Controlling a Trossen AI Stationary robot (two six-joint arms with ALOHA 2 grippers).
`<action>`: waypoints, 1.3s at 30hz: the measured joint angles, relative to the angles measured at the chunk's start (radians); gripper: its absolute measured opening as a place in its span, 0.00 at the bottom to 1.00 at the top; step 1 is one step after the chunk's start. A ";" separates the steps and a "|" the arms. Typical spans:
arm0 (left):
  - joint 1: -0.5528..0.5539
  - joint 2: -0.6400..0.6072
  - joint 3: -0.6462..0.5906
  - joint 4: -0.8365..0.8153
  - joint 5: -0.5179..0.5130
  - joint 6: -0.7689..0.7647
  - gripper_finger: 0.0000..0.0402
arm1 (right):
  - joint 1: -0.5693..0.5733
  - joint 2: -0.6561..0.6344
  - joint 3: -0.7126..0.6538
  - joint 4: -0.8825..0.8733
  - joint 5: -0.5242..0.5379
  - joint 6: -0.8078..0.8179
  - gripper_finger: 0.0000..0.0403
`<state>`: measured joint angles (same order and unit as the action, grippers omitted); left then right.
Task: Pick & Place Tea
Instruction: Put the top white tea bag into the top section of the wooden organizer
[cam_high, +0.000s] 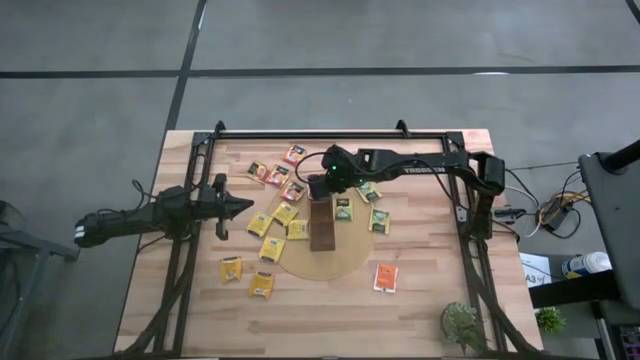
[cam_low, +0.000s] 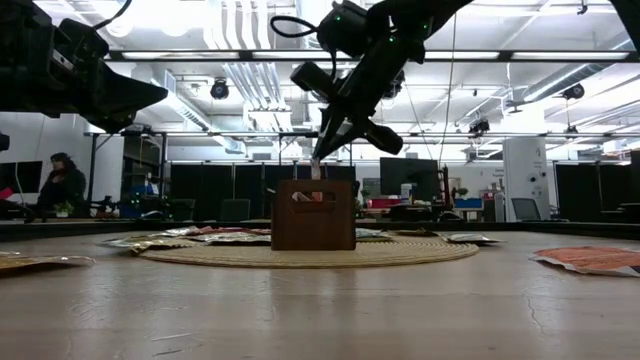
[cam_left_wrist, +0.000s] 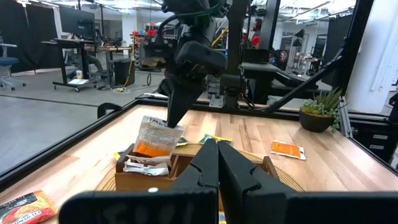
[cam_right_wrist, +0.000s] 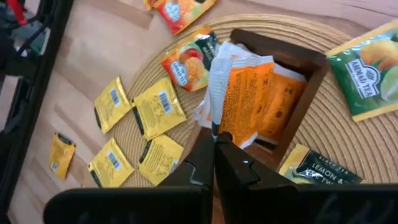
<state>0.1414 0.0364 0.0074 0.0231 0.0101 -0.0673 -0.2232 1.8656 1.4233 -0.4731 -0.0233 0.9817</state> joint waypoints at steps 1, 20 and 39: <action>0.000 0.000 0.000 0.000 0.000 0.000 0.00 | 0.000 0.000 -0.002 -0.002 0.005 0.011 0.02; 0.000 0.000 0.000 0.000 0.000 0.000 0.00 | -0.004 0.001 -0.035 0.008 0.059 0.112 0.02; 0.000 0.000 0.000 0.000 0.000 0.000 0.00 | 0.001 0.000 -0.043 0.043 0.052 0.056 0.33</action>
<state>0.1417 0.0360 0.0071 0.0231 0.0101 -0.0673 -0.2223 1.8656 1.3808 -0.4305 0.0292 1.0373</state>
